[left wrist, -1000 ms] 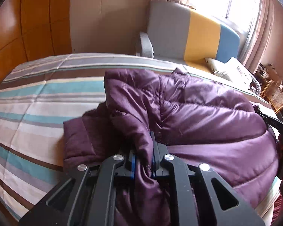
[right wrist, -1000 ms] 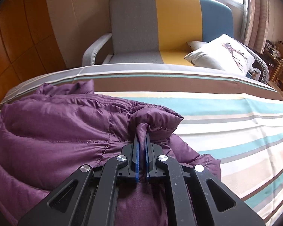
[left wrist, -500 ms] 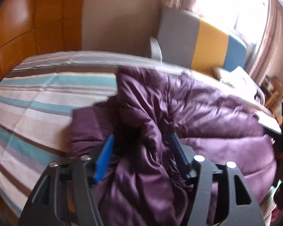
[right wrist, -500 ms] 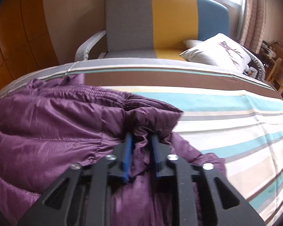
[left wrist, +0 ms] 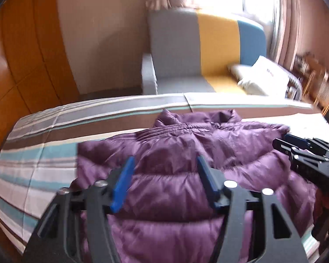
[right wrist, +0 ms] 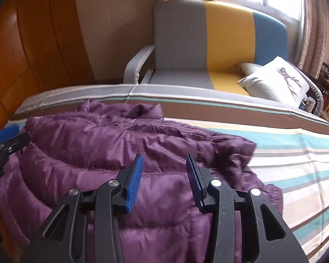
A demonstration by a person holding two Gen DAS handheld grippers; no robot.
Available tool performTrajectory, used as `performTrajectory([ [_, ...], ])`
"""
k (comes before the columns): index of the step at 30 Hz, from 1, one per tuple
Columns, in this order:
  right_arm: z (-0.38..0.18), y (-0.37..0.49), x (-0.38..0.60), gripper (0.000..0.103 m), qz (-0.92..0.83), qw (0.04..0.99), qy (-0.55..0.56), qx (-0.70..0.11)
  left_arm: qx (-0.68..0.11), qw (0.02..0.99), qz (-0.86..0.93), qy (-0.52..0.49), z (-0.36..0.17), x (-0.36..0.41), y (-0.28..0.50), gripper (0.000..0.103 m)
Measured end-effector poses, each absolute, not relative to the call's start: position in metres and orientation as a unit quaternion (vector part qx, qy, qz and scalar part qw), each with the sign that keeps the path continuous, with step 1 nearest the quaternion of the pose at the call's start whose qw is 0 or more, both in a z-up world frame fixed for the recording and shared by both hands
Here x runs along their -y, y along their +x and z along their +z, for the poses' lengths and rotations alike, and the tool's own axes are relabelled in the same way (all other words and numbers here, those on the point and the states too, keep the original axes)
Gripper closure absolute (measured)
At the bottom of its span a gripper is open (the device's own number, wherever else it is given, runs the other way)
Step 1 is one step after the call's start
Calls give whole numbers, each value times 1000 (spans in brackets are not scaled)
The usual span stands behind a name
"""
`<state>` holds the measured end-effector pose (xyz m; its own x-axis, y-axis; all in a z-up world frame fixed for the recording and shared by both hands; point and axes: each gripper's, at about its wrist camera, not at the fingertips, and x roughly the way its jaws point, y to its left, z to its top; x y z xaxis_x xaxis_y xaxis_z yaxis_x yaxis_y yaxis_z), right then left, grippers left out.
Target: Fold large clothes
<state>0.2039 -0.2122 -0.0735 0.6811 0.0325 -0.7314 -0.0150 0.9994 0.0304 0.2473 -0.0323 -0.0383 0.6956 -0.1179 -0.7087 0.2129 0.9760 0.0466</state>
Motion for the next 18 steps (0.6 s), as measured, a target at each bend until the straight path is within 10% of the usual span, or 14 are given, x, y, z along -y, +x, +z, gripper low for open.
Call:
performTrajectory([
  [18, -125, 219, 204, 70, -9, 907, 17, -420, -402, 912, -84, 17, -111, 21, 275, 49],
])
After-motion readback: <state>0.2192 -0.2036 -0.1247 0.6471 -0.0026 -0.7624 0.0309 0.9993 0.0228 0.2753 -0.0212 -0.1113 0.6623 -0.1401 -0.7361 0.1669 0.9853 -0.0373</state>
